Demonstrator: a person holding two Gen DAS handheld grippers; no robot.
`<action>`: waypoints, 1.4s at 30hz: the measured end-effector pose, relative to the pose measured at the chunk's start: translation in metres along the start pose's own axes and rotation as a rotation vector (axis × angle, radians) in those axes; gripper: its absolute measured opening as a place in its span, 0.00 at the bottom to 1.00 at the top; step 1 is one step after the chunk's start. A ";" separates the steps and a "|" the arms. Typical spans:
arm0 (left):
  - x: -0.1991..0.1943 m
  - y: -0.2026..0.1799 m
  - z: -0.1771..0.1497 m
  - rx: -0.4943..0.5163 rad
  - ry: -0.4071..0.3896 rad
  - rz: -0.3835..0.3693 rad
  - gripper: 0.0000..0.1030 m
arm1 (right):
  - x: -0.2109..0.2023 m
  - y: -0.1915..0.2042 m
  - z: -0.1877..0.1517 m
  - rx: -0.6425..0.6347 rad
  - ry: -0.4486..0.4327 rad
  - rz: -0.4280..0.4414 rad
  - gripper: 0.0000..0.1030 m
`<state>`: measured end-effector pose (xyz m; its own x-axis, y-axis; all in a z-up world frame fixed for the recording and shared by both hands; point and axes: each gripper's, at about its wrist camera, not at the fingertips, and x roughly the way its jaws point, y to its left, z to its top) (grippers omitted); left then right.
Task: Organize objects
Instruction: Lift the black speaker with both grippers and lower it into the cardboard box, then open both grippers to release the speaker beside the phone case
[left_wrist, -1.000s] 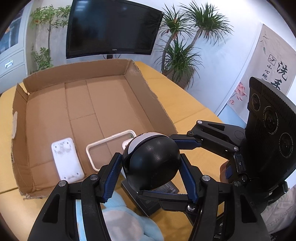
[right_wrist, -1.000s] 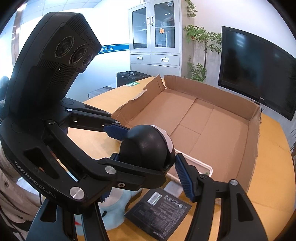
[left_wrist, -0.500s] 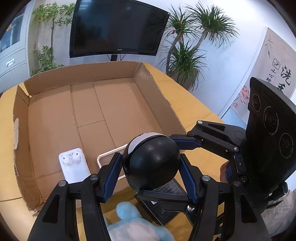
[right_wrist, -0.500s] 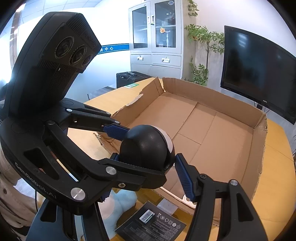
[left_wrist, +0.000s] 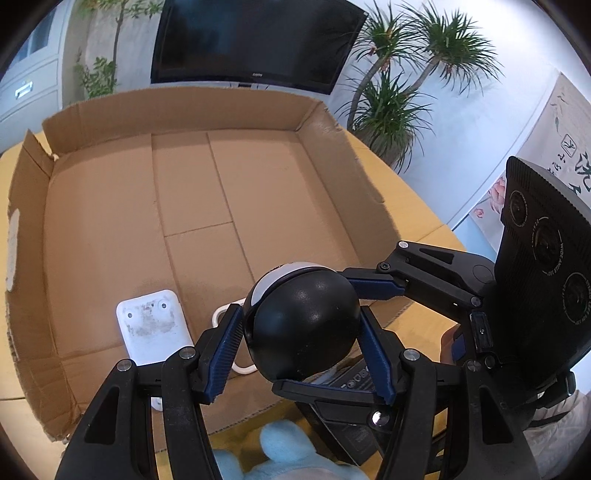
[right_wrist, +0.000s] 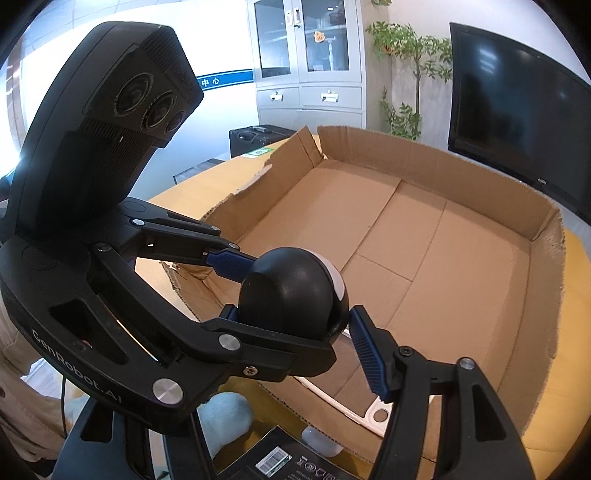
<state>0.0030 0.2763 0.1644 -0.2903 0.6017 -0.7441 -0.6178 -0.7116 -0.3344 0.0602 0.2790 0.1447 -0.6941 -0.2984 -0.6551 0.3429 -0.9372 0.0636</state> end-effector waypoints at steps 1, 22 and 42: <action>0.004 0.004 0.000 -0.008 0.006 -0.002 0.59 | 0.003 -0.002 0.000 0.002 0.005 0.003 0.58; 0.058 0.043 -0.004 -0.092 0.093 -0.040 0.59 | 0.045 -0.020 -0.017 0.052 0.111 0.031 0.58; 0.075 0.055 -0.010 -0.122 0.131 -0.044 0.59 | 0.067 -0.025 -0.021 0.073 0.167 0.045 0.58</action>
<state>-0.0454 0.2784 0.0845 -0.1618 0.5866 -0.7935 -0.5323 -0.7290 -0.4304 0.0182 0.2860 0.0836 -0.5618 -0.3122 -0.7661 0.3205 -0.9359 0.1464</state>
